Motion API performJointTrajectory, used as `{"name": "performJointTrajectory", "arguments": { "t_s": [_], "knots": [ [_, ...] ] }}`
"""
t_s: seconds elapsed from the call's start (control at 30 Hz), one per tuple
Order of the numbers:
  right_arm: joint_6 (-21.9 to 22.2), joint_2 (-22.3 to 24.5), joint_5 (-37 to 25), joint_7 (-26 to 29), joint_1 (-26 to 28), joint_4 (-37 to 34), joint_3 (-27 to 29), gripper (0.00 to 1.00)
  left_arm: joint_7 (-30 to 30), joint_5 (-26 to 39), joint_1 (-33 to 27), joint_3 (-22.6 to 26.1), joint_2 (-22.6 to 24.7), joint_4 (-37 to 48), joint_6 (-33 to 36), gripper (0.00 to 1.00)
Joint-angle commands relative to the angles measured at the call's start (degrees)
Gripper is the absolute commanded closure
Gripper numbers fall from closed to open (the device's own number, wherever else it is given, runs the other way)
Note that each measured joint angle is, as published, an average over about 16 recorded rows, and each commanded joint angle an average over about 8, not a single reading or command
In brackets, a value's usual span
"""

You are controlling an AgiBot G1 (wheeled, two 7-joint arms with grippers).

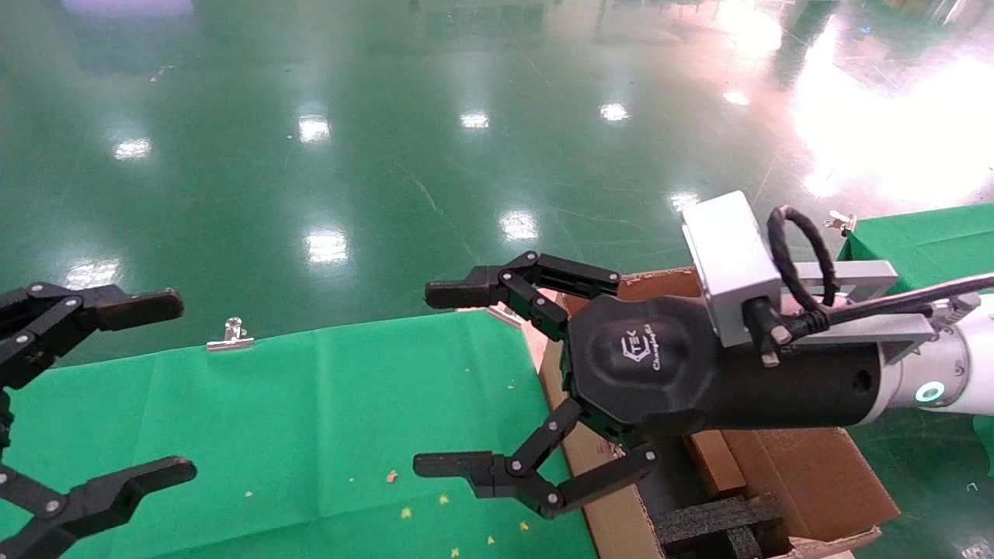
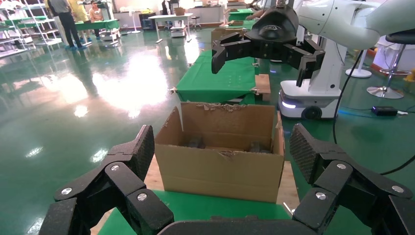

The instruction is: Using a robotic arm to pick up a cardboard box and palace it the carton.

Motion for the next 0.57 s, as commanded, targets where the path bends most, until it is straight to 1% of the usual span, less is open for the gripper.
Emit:
{"name": "performJointTrajectory", "arguments": {
  "t_s": [0.03, 0.57],
  "knots": [
    [0.2, 0.1, 0.0, 0.1, 0.2, 0.0, -0.4, 0.0, 0.0, 0.0, 0.0, 0.0, 0.0, 0.0, 0.0, 0.0],
    [0.9, 0.2, -0.3, 0.4, 1.0, 0.1, -1.6, 0.0, 0.0, 0.0, 0.0, 0.0, 0.0, 0.0, 0.0, 0.0]
  ]
}}
